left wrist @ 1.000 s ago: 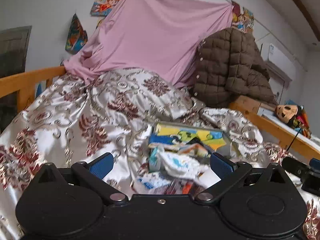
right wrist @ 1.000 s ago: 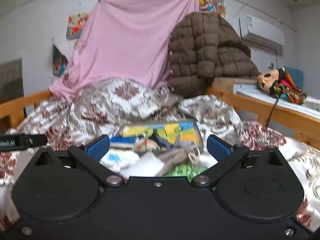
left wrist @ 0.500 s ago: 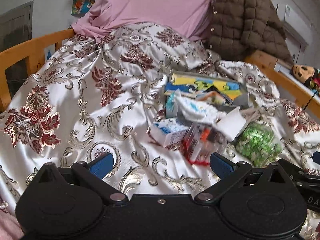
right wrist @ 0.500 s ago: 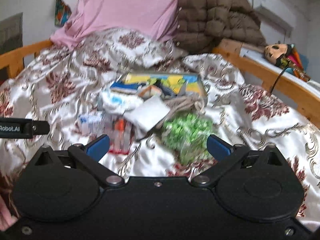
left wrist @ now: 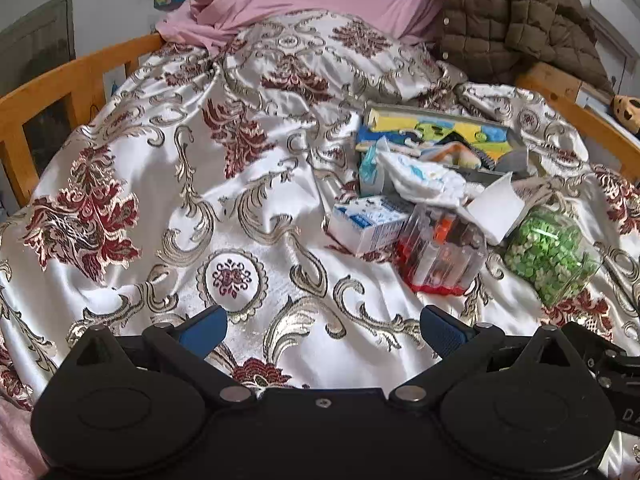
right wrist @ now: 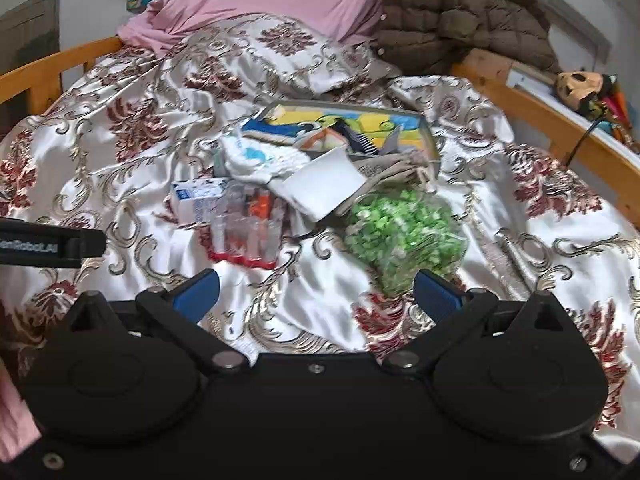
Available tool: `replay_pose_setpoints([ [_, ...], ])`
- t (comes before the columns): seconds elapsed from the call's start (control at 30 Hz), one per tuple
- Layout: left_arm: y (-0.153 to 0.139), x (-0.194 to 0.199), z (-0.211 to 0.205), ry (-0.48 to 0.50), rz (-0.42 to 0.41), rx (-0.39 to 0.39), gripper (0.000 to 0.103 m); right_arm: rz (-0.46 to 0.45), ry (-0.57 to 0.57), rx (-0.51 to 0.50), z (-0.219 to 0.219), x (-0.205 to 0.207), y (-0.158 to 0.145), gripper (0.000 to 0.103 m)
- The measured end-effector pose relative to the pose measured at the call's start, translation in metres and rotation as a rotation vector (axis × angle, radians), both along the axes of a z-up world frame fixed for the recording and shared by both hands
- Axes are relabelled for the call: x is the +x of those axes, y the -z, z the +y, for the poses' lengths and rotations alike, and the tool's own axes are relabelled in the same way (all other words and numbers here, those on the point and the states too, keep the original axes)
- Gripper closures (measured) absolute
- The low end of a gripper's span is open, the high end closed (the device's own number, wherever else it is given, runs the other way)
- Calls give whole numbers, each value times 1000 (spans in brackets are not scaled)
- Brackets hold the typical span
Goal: Organize soft objects
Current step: 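Move both open tools back over the items lying beside the tray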
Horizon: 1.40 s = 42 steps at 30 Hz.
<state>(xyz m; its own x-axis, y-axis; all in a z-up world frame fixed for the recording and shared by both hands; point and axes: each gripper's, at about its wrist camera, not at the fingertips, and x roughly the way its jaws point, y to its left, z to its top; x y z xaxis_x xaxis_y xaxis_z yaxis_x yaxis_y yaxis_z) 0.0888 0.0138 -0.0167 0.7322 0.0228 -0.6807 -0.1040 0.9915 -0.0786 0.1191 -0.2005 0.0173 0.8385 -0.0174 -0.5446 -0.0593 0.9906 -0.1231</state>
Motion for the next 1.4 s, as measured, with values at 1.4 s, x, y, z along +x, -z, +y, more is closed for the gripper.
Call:
replay_pose_setpoints([
  [1.4,3,104,3,35,28,31,1,217,-81,255,-27,104,11,1],
])
